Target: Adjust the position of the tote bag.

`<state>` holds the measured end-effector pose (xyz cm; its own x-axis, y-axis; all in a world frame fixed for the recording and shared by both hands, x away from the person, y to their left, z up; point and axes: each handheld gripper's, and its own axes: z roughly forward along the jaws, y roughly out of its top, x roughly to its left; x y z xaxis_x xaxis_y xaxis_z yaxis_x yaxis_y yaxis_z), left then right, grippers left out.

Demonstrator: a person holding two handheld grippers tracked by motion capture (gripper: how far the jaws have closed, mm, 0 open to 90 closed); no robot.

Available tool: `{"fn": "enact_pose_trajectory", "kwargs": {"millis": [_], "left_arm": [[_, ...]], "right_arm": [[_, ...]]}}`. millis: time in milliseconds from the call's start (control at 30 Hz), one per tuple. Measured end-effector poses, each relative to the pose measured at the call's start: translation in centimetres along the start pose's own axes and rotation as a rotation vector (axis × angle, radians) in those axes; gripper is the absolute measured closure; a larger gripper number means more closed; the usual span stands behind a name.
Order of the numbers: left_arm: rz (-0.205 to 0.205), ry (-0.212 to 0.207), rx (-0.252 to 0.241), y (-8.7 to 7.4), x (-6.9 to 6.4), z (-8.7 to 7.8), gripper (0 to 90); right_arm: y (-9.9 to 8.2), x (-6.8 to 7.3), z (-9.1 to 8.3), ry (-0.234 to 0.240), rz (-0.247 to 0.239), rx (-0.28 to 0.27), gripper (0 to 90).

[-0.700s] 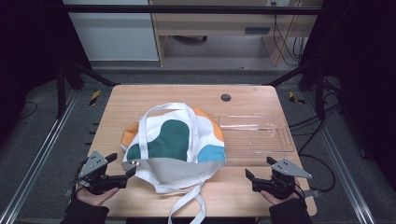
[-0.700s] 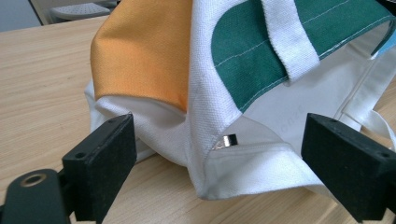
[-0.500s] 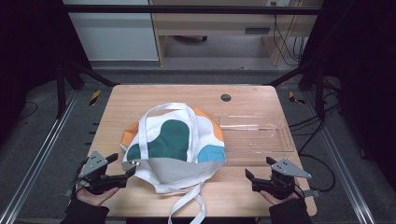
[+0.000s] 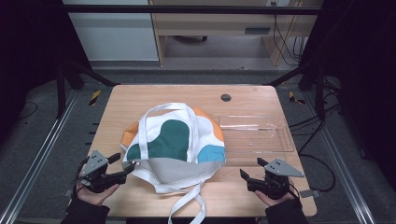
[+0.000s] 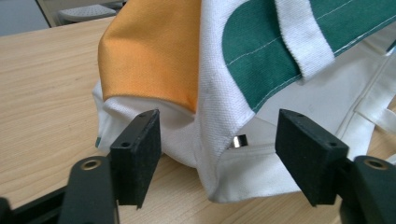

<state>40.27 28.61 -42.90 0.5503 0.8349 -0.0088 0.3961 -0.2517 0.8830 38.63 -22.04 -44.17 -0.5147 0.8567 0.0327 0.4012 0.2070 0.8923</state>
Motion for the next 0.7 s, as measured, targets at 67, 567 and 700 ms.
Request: {"fn": "enact_pose_trajectory", "kwargs": {"millis": [67, 567, 700], "left_arm": [[0.0, 0.001, 0.001, 0.0, 0.0, 0.1, 34.1], [0.008, -0.008, 0.02, 0.0, 0.0, 0.4, 54.7], [0.005, -0.012, 0.023, 0.0, 0.0, 0.5, 60.2]], "right_arm": [[0.1, 0.4, 0.1, 0.012, 0.0, 0.005, 25.1], [1.3, 3.3, 1.4, 0.104, -0.02, 0.02, 40.0], [1.5, 3.8, 1.8, 0.107, -0.022, 0.014, 43.9]]}}
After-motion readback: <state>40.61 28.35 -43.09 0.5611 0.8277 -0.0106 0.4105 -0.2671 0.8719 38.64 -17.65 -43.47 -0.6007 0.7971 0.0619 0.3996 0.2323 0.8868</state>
